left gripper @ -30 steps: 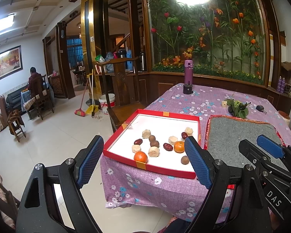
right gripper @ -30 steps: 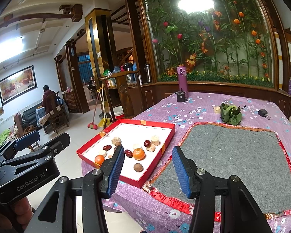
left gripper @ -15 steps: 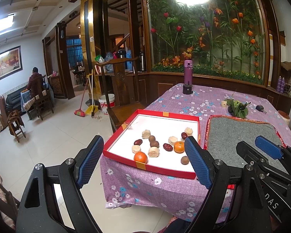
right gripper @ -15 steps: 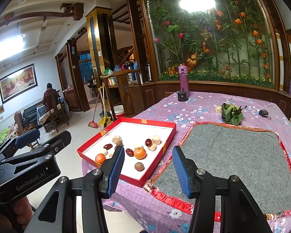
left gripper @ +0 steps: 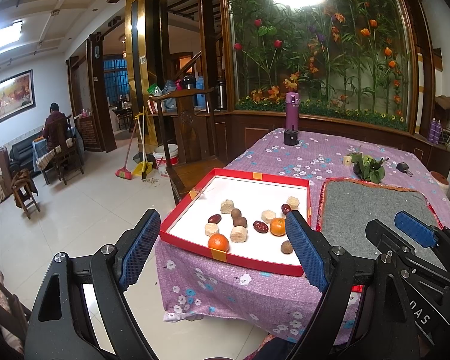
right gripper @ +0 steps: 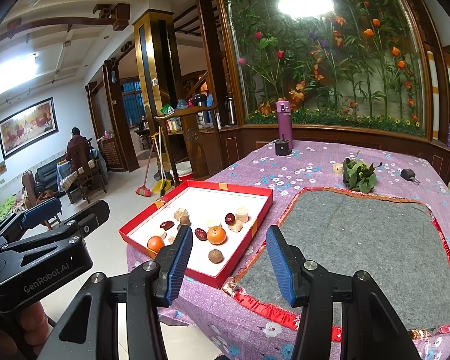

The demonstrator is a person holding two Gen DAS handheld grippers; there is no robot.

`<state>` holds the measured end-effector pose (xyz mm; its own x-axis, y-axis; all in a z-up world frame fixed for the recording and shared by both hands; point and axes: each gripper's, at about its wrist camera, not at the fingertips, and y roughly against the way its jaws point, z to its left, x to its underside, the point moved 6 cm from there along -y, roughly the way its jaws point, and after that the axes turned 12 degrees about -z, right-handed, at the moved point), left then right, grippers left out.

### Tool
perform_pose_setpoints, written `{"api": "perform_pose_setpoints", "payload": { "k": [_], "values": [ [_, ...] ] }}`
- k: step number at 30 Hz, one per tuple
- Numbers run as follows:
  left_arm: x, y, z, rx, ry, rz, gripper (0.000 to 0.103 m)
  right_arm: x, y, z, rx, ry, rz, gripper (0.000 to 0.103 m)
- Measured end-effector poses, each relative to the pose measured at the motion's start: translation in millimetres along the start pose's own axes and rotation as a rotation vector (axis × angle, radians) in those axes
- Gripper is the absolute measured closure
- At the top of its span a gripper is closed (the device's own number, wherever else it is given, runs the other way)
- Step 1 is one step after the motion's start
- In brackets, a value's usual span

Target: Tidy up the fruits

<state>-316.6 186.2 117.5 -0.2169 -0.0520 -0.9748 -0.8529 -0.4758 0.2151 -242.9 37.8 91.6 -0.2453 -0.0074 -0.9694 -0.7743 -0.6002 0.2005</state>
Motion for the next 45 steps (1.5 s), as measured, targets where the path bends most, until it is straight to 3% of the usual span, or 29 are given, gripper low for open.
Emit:
{"api": "perform_pose_setpoints", "payload": {
  "k": [45],
  "values": [
    [20,-10,9,-0.016,0.004,0.026,0.017,13,-3,2,-0.006,0.010,0.017,0.054]
  ]
}}
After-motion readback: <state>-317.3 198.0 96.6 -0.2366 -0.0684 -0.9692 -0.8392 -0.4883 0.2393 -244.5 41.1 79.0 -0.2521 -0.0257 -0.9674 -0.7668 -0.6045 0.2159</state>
